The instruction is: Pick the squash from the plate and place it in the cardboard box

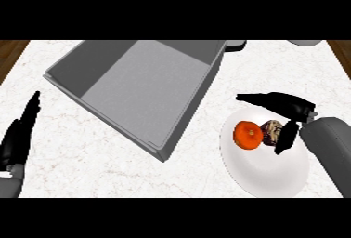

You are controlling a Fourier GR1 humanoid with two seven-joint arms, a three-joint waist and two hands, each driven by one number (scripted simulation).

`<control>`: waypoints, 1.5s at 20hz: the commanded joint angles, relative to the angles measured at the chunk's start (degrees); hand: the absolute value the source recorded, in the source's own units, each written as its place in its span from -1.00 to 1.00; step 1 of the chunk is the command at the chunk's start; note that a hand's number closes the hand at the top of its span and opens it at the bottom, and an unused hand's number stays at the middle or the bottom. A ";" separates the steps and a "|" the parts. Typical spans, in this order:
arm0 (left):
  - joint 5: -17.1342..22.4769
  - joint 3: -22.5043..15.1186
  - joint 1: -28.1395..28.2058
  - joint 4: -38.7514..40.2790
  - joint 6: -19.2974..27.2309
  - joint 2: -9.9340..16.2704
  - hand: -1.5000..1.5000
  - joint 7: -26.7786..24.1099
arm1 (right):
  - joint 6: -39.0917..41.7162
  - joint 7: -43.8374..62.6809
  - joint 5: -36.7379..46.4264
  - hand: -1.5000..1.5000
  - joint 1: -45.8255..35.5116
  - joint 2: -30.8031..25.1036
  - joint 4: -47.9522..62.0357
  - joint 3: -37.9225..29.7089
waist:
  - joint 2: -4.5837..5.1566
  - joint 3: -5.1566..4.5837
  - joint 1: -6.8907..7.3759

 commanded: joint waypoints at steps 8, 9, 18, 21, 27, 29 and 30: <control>-3.84 4.33 0.73 -0.07 -2.55 -3.40 0.00 -0.69 | 4.08 -2.21 4.55 -1.00 5.50 2.20 -6.38 -4.36 | -0.06 0.00 -0.34; -3.70 5.11 1.01 -2.05 -4.19 -1.47 0.00 1.16 | 3.12 -3.23 5.01 -1.00 6.21 2.94 -5.42 -4.32 | -0.06 0.01 -0.25; -6.85 5.96 0.60 -1.50 -4.59 -5.57 0.00 1.25 | 12.59 2.55 3.41 -1.00 5.70 5.74 -16.90 -7.51 | -0.06 -0.01 -0.35; -7.03 6.98 -1.14 -0.08 -5.54 -5.35 0.00 1.20 | 12.07 4.13 5.63 -1.00 12.33 4.30 -22.66 -5.43 | -0.08 -0.01 -0.58; -6.90 8.75 -1.84 1.80 -7.50 -5.64 0.00 -0.43 | 9.94 5.66 11.72 -1.00 9.40 6.88 -14.30 -3.48 | 0.05 0.00 -0.21; -8.64 7.81 2.00 -5.47 -6.67 -6.53 0.00 2.57 | 8.30 5.98 13.42 -1.00 8.73 8.94 -12.16 -3.96 | -0.01 0.02 0.04; -8.53 9.78 -1.28 3.13 -6.82 -6.26 0.00 -3.15 | 7.36 9.41 13.93 -1.00 8.78 11.99 -13.35 -3.78 | 0.04 -0.01 -0.24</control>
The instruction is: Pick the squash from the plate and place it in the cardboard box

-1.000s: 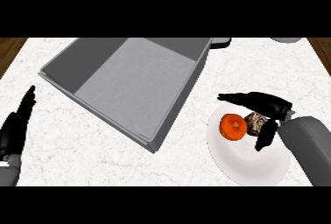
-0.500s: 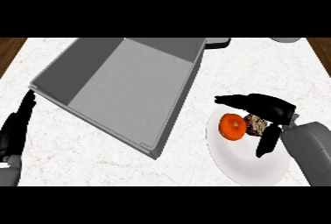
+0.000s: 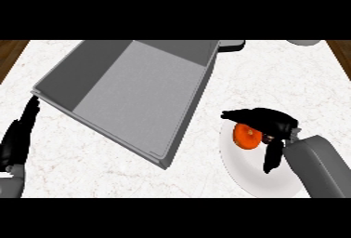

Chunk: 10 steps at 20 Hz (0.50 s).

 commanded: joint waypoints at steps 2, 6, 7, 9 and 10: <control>-0.65 1.80 -0.24 0.52 -1.16 -0.49 0.00 -0.81 | -5.58 1.37 4.40 1.00 0.40 5.65 5.49 0.28 | 0.04 0.01 0.09; -1.05 0.74 -1.55 1.43 -0.85 -2.16 0.00 -0.04 | -17.11 -4.50 7.29 1.00 -0.20 4.33 7.15 -1.22 | 0.11 0.02 -0.01; -1.64 1.20 -2.46 0.75 -1.36 -1.06 0.00 1.77 | -16.16 -1.73 7.86 1.00 0.48 5.89 3.59 -0.49 | 0.01 0.01 -0.16; -3.15 0.70 -0.52 1.96 0.97 -2.96 0.00 -2.86 | -22.25 -3.06 10.64 1.00 -3.09 8.05 11.70 -0.69 | 0.17 0.02 0.29; -2.43 1.68 -1.33 1.20 -0.32 -1.92 0.00 -0.91 | -21.21 -5.39 9.84 1.00 -4.63 5.33 11.54 -2.97 | 0.10 0.02 0.18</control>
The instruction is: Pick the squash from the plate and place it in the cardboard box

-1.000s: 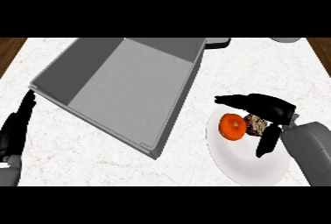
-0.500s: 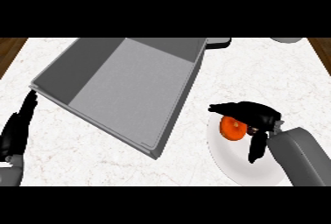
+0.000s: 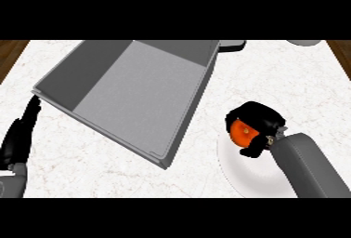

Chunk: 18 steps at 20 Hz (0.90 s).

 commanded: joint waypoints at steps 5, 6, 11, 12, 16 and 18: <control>0.00 0.77 -1.54 -1.71 -1.93 0.01 0.00 3.20 | -7.74 2.95 4.21 1.00 -9.81 2.67 8.68 -4.88 | 0.17 0.09 0.40; -1.32 0.27 0.69 -3.20 0.09 -1.24 0.00 1.85 | -8.57 4.32 5.10 1.00 -10.80 2.75 10.64 -5.49 | 0.15 0.09 0.54; -1.01 2.16 -6.02 5.80 -1.07 -0.17 0.00 0.36 | -14.74 6.61 7.38 1.00 -14.48 2.07 9.85 -7.55 | 0.27 0.05 -0.36; 0.93 2.63 1.53 -1.47 -3.91 1.56 0.00 -0.94 | -16.18 6.94 7.79 1.00 -13.39 -0.18 8.01 -8.57 | -0.05 0.08 0.37; -0.28 2.42 0.08 1.64 -2.19 -0.51 0.00 -1.69 | -15.20 7.99 5.74 1.00 -15.58 0.65 1.84 -10.55 | -0.11 0.03 -0.38; -0.60 1.90 1.57 -3.44 -2.71 0.37 0.00 2.00 | -16.89 6.17 3.54 1.00 -15.60 0.19 -1.86 -12.52 | -0.35 0.10 -0.27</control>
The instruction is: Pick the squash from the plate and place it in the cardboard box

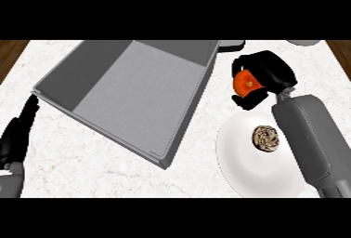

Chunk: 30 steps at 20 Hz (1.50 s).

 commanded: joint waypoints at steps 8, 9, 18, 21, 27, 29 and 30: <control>-1.16 0.67 0.66 0.94 -0.22 -0.42 0.00 -2.02 | 1.53 -1.22 -5.30 1.00 -8.85 4.82 -7.81 -1.80 | 0.12 -0.02 0.36; 0.44 2.41 -0.14 3.56 -1.00 -0.03 0.00 -2.82 | 2.50 -2.44 -7.07 1.00 -8.55 4.91 -8.73 -2.46 | 0.12 -0.02 0.18; -2.56 0.36 -3.37 3.84 1.20 -2.22 0.00 -2.02 | 0.84 13.03 -16.06 1.00 -19.82 15.83 -3.06 1.49 | 0.33 -0.05 0.80; -0.90 2.52 -2.18 7.98 -1.32 -0.38 0.00 -6.73 | 1.28 15.83 -19.62 1.00 -24.66 15.92 0.70 -0.77 | 0.34 -0.08 0.76; -2.69 -2.26 -1.08 -3.51 -1.04 -3.50 0.00 2.47 | -9.81 18.32 -29.68 1.00 -28.45 15.99 15.21 8.75 | 0.53 -0.02 3.67; -2.13 -0.44 -1.61 -0.34 -1.65 -2.00 0.00 -0.44 | -10.57 19.07 -33.23 1.00 -35.98 16.00 20.36 7.95 | 0.75 -0.08 3.57; -3.52 -2.00 -1.87 0.09 -0.17 -3.78 0.00 -1.21 | -12.02 17.16 -34.25 1.00 -36.32 16.00 23.07 8.40 | 1.00 -0.10 4.02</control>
